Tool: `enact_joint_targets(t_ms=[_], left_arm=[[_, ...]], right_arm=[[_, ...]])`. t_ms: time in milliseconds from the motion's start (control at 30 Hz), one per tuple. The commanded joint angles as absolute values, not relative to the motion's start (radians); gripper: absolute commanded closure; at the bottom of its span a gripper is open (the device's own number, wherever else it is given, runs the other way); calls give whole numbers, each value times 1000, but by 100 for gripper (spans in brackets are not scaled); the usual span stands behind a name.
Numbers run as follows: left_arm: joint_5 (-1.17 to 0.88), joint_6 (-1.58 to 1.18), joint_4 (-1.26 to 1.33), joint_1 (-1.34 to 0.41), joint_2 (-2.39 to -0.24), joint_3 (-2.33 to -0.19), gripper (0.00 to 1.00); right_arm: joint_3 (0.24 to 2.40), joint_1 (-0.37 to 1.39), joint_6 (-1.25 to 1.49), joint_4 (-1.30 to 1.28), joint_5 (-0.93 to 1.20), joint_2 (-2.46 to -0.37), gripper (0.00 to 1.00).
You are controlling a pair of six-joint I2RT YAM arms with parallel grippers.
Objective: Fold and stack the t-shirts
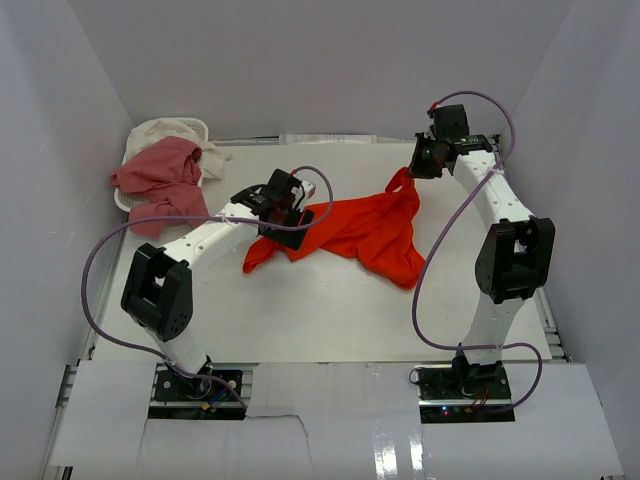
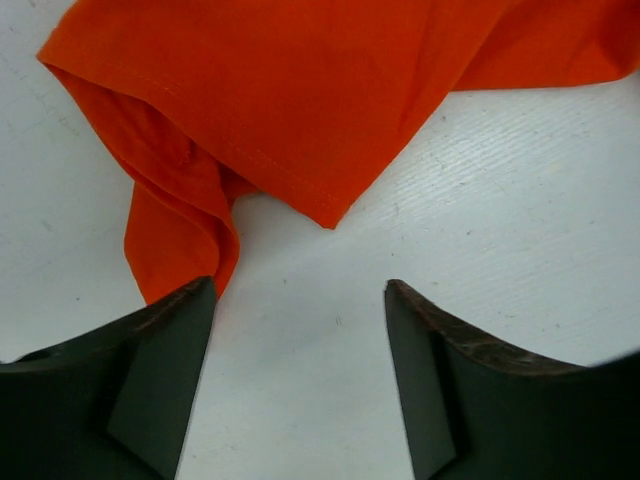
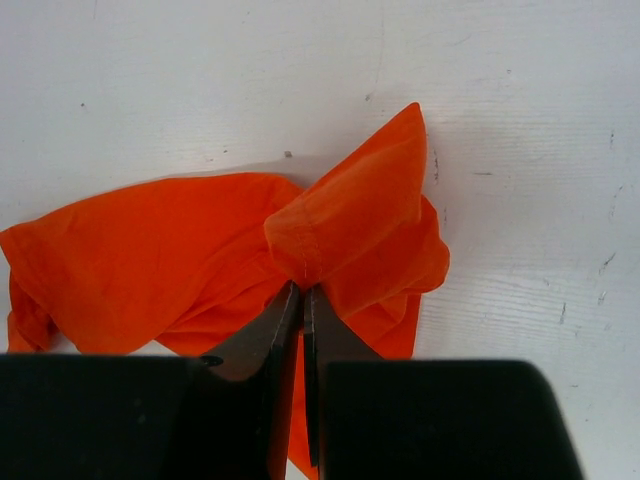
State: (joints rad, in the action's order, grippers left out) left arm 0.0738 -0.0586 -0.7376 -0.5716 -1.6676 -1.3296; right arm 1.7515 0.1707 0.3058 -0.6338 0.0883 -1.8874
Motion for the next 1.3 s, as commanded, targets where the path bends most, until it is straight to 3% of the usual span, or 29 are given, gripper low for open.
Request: enact_joint_targets(t_ms=[0, 733, 1067, 1267], left_arm=[[81, 30, -690, -577, -1701, -1310, 26], [-57, 98, -655, -584, -1833, -1345, 31], [-32, 104, -670, -586, -1907, -1353, 42], [-14, 98, -698, -586, -1977, -1379, 43]], right_arm=[[1746, 172, 293, -597, 112, -1838, 92], [1724, 172, 287, -586, 112, -1836, 92], [1695, 172, 285, -572, 115, -1822, 92], [1686, 172, 281, -569, 118, -1802, 92]])
